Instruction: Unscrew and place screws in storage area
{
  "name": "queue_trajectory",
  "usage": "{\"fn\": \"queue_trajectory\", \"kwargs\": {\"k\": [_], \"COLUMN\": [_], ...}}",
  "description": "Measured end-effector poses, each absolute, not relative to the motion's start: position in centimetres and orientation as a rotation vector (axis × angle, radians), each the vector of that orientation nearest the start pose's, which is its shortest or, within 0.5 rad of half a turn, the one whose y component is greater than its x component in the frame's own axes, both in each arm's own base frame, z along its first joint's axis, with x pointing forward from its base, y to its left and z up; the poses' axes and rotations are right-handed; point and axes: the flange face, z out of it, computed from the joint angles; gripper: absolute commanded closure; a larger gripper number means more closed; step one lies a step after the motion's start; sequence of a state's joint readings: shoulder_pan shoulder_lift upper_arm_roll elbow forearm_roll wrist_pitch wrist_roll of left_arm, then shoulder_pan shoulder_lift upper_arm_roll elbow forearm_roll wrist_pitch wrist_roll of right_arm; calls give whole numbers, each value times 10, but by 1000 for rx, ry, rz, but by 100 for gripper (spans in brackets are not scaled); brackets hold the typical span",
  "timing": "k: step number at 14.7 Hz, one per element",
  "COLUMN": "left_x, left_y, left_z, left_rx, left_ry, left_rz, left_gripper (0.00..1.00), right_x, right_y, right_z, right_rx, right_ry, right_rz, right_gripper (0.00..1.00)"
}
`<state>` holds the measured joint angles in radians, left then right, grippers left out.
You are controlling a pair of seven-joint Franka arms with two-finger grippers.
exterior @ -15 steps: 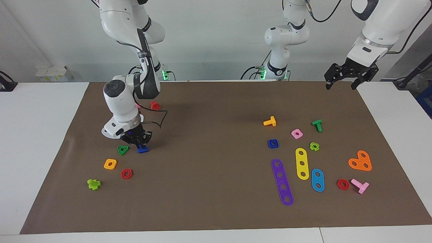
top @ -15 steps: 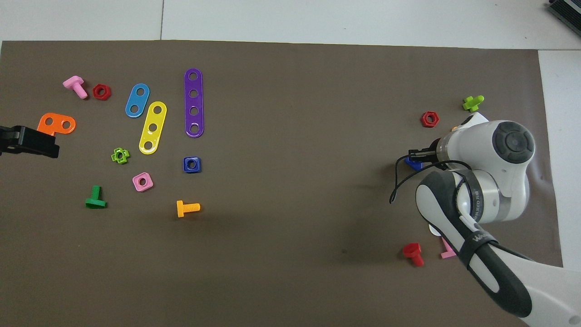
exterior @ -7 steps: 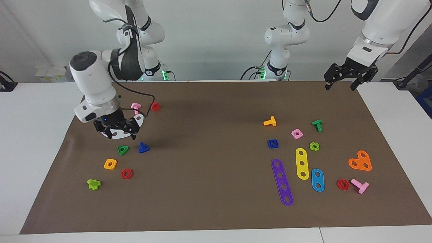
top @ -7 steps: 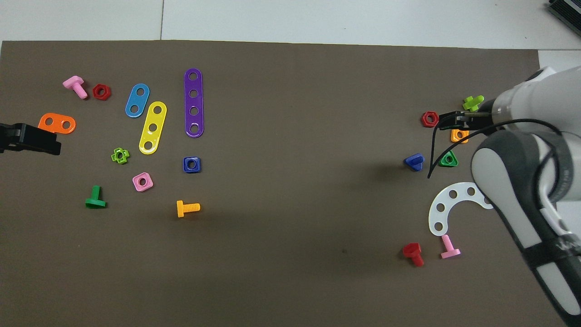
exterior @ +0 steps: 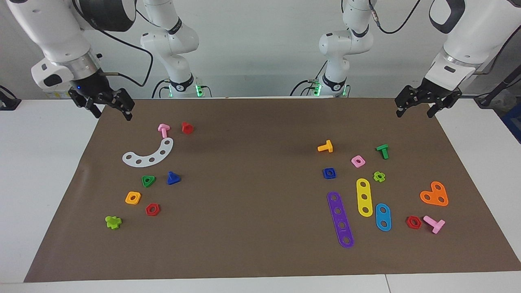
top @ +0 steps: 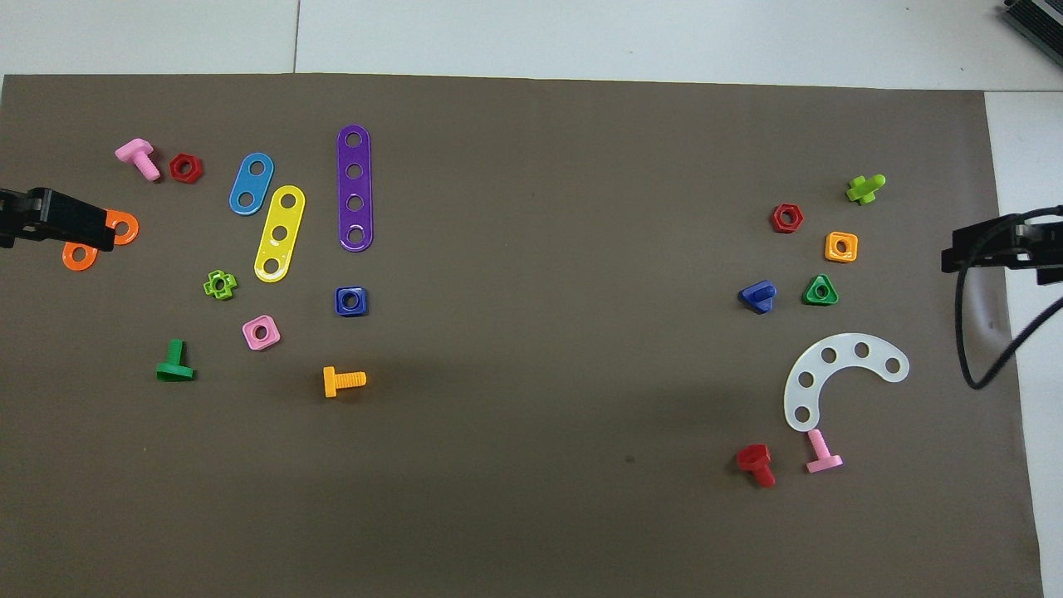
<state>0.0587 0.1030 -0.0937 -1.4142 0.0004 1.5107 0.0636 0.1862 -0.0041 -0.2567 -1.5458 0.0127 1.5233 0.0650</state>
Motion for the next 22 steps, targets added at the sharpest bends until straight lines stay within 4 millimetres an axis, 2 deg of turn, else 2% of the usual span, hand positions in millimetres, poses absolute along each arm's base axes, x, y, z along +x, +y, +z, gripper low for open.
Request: {"fn": "queue_trajectory", "kwargs": {"k": [3,7,22], "left_x": [582,579,578], "left_y": [-17,-16,-16], "left_z": [633,630,632], "left_rx": [-3148,-3147,-3146], "left_ry": [153,152,152], "left_rz": [14,46,8], "left_gripper": [0,0,0], "right_x": [533,534,533], "right_y": [-39,-33,-31], "right_z": [643,638,640], "right_rx": [-3124,-3125,-3125], "right_ry": [142,77,113], "right_rz": [82,98,91], "right_gripper": [0,0,0]}}
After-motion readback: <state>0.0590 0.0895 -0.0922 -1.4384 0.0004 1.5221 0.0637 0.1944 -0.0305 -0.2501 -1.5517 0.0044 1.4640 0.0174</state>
